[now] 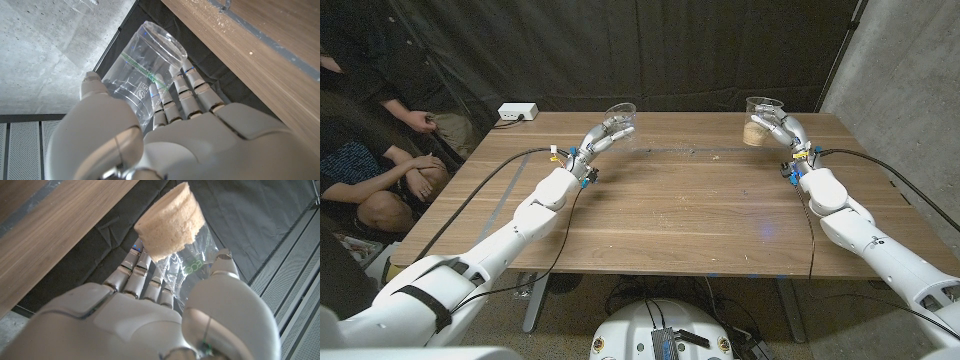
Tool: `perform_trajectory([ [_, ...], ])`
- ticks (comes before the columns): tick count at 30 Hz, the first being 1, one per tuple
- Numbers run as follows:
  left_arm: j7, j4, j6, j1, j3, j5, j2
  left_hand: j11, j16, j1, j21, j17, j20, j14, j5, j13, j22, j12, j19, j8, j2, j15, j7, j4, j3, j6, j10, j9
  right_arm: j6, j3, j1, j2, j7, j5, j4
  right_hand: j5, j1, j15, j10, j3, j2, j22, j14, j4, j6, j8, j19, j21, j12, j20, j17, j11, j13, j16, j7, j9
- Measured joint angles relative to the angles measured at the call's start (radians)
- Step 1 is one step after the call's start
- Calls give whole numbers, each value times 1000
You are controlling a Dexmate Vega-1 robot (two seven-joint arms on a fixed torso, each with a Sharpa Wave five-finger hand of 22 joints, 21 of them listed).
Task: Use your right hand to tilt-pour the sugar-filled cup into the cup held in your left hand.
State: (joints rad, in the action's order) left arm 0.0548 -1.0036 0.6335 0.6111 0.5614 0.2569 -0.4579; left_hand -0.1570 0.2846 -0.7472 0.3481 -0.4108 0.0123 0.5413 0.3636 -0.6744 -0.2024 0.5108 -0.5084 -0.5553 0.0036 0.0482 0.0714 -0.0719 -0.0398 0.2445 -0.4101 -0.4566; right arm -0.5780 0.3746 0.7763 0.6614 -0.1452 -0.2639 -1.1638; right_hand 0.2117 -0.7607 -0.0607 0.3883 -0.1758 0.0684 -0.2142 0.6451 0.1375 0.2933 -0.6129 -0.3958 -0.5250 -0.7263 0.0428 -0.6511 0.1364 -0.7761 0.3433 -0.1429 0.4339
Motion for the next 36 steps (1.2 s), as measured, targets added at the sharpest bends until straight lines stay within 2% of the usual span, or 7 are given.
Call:
perform_trajectory([
  [16,31,4,-15,-17,0,-2,-7,0,-8,-3,0,-5,0,0,-9,-5,0,8,0,-9,13,0,0,3,3,0,0,-5,73,-25,17,29,-1,-2,-87,0,1,-3,5,-1,1,0,4,-1,5,-5,0,0,0,0,-5,-6,3,0,6,0],
  [36,96,95,0,-78,16,13,14,0,-15,-4,0,-14,5,10,-20,-9,0,15,5,-26,22,1,-5,7,-1,13,0,-10,164,-51,-3,63,13,-14,-192,-3,-1,-2,10,-1,8,0,13,-1,8,-3,-4,-4,0,4,-9,-11,0,-7,10,0],
])
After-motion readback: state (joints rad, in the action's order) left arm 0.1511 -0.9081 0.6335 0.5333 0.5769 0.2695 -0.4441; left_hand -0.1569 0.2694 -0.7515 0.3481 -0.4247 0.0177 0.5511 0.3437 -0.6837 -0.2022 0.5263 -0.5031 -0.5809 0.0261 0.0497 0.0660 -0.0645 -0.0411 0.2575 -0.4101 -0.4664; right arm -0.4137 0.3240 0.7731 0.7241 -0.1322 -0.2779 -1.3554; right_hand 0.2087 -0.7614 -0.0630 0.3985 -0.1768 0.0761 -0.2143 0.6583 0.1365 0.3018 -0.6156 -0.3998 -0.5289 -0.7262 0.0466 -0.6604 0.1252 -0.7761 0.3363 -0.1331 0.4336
